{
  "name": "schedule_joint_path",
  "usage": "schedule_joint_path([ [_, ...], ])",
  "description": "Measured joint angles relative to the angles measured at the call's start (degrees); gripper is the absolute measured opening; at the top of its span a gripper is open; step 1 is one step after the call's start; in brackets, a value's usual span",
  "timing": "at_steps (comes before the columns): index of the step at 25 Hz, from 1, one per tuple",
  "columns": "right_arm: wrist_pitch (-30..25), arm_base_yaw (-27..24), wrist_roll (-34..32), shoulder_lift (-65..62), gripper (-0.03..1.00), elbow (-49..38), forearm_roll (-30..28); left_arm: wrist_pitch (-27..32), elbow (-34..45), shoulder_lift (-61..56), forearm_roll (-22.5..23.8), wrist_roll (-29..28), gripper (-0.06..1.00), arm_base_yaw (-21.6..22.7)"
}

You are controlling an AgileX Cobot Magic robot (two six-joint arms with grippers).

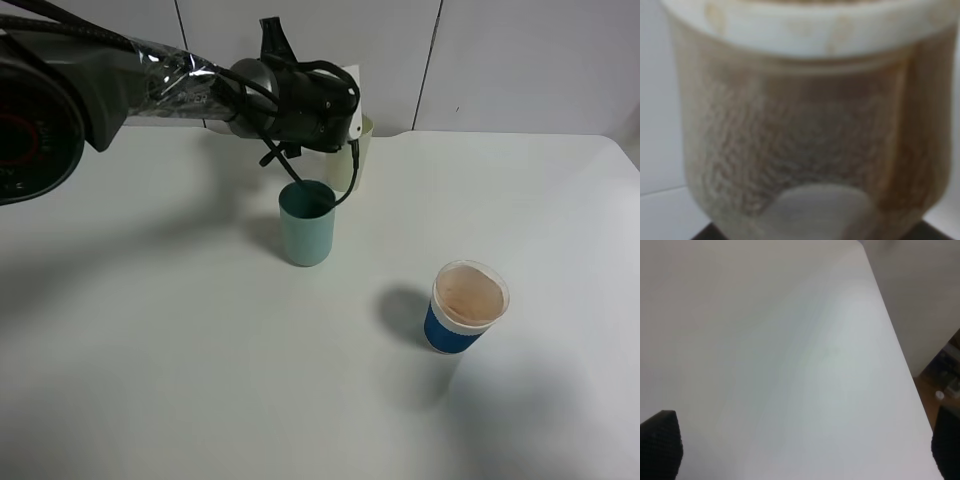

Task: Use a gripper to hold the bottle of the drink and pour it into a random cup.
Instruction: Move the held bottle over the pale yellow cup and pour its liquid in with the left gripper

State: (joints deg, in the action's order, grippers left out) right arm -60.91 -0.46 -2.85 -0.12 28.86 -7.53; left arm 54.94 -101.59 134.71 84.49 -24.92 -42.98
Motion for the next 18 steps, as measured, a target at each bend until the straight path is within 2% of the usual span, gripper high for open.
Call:
schedule_joint_path([
  [18,0.00,0.00,-0.04,0.00,0.99,0.00,-0.03,0.56,0.00,0.00,2.26,0.37,0.33,-0.31],
])
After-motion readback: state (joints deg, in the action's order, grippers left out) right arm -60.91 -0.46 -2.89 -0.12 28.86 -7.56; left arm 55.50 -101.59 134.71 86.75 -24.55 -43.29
